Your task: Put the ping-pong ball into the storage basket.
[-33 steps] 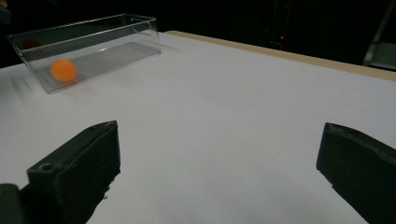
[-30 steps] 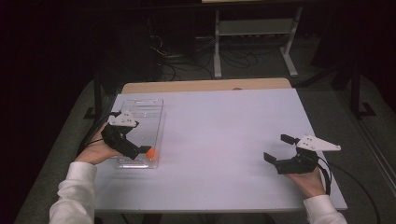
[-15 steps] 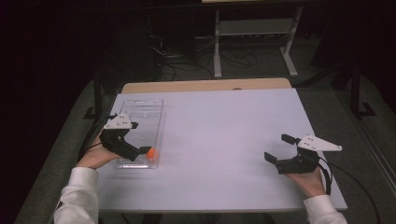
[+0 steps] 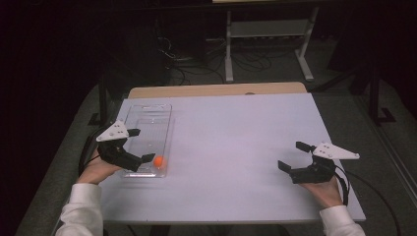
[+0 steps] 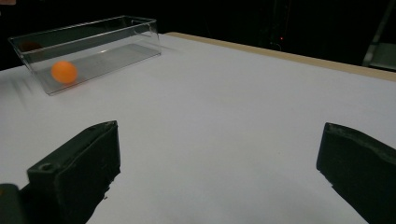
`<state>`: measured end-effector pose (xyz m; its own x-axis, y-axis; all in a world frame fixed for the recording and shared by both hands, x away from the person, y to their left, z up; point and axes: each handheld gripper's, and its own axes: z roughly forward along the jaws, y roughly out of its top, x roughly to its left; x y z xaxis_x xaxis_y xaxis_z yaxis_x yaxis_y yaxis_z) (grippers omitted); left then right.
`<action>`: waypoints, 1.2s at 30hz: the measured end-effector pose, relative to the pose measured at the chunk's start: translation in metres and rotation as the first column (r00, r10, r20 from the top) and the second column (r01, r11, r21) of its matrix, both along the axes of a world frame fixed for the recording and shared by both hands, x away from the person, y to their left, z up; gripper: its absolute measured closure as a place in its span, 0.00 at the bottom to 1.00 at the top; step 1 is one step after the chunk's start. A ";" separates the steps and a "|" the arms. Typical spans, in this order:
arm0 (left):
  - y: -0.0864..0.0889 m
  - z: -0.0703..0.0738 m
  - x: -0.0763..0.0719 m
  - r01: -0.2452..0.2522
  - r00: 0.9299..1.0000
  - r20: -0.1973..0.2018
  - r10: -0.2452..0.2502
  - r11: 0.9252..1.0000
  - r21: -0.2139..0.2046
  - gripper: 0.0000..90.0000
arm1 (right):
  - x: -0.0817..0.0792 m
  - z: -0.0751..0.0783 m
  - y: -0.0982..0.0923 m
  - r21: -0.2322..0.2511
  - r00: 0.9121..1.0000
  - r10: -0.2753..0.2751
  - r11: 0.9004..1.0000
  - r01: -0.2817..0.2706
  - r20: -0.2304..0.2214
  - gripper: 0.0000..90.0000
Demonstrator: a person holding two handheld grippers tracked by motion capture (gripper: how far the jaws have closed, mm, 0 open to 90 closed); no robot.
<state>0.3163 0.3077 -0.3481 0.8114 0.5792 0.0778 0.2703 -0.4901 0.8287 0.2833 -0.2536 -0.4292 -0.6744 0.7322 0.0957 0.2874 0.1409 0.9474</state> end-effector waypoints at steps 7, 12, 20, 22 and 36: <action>0.011 -0.005 -0.006 -0.035 0.998 0.040 0.039 0.994 -0.103 0.00 | 0.000 0.000 0.000 0.001 1.000 -0.002 1.000 0.002 -0.001 0.00; 0.017 -0.012 -0.011 -0.057 0.997 0.050 0.064 0.989 -0.134 0.00 | 0.000 0.000 0.000 -0.003 1.000 0.000 1.000 0.000 0.000 0.00; 0.022 -0.028 -0.018 -0.081 0.995 0.042 0.089 0.982 -0.169 0.00 | 0.000 0.000 0.000 -0.003 1.000 0.000 1.000 0.000 -0.001 0.00; 0.024 -0.032 -0.020 -0.090 0.994 0.044 0.100 0.979 -0.185 0.00 | 0.000 0.000 0.000 -0.004 1.000 0.001 1.000 -0.001 0.000 0.00; 0.025 -0.038 -0.036 -0.108 0.986 0.100 0.135 0.964 -0.244 0.00 | 0.000 -0.001 0.000 -0.006 1.000 0.000 1.000 0.000 -0.002 0.00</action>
